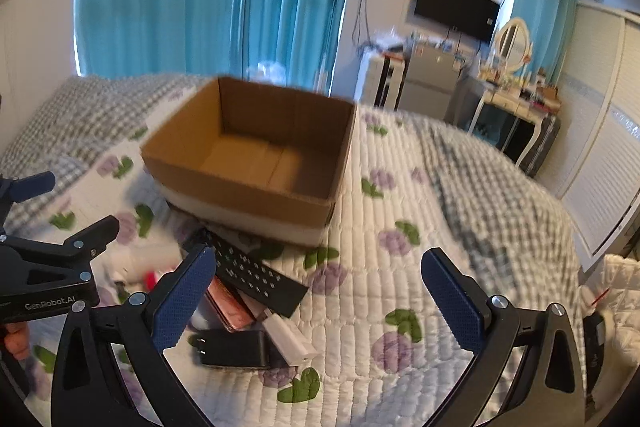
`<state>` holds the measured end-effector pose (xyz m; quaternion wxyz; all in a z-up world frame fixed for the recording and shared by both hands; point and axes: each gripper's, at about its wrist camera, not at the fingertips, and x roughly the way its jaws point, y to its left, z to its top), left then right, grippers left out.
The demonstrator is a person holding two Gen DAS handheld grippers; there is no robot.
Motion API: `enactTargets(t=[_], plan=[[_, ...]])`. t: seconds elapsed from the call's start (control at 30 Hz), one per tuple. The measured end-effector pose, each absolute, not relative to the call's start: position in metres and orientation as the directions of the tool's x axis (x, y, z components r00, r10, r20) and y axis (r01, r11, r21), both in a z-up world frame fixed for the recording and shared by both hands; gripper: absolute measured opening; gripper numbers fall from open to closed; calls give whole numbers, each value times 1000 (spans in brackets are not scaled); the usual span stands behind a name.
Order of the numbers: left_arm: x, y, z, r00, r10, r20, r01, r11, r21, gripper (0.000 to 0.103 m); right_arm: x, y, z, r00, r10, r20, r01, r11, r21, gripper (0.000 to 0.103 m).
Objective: Organize rigid objects
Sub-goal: 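Grasp the white hair dryer with the left gripper while the right gripper grasps the pink phone, then carry both items over the cardboard box and open both grippers to drop them in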
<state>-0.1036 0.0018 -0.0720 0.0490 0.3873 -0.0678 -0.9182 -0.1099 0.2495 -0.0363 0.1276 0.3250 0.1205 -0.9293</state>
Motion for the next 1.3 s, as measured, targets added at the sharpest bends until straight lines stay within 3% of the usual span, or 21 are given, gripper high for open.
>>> enactTargets(t=[0.13, 0.4, 0.57, 0.6, 0.67, 0.7, 0.93, 1.13, 1.27, 1.3], plan=[[-112, -7, -104, -626, -216, -749, 53, -970, 236, 99, -122, 252, -67, -708, -157, -689, 333, -934, -129, 103], [-121, -3, -143, -539, -229, -811, 3, -963, 270, 87, -128, 246, -103, -629, -186, -754, 384, -918, -94, 103], [-139, -7, -160, -457, -192, -868, -15, -975, 224, 86, -126, 239, -109, -622, -182, -761, 403, -908, -112, 103], [-143, -4, -166, -438, -205, -875, -28, -970, 241, 81, -126, 239, -110, -621, -180, -763, 403, -908, -114, 103], [-142, 8, -171, -439, -211, -873, -78, -959, 271, 61, -124, 236, -110, -619, -175, -766, 404, -907, -120, 103], [-138, 13, -169, -450, -212, -868, -85, -957, 278, 56, -124, 235, -110, -620, -173, -765, 406, -905, -124, 103], [-105, 17, -130, -557, -132, -820, -88, -972, 217, 56, -116, 226, -106, -636, -183, -750, 428, -892, -145, 102], [-87, 14, -103, -591, -130, -796, -13, -985, 171, 56, -117, 197, -108, -597, -268, -756, 515, -851, -106, 77], [-84, 11, -102, -579, -116, -807, 15, -991, 132, 56, -123, 174, -127, -560, -252, -789, 560, -817, -136, 64], [-84, 11, -101, -580, -114, -807, 18, -992, 127, 56, -125, 172, -131, -555, -245, -795, 560, -817, -139, 56]])
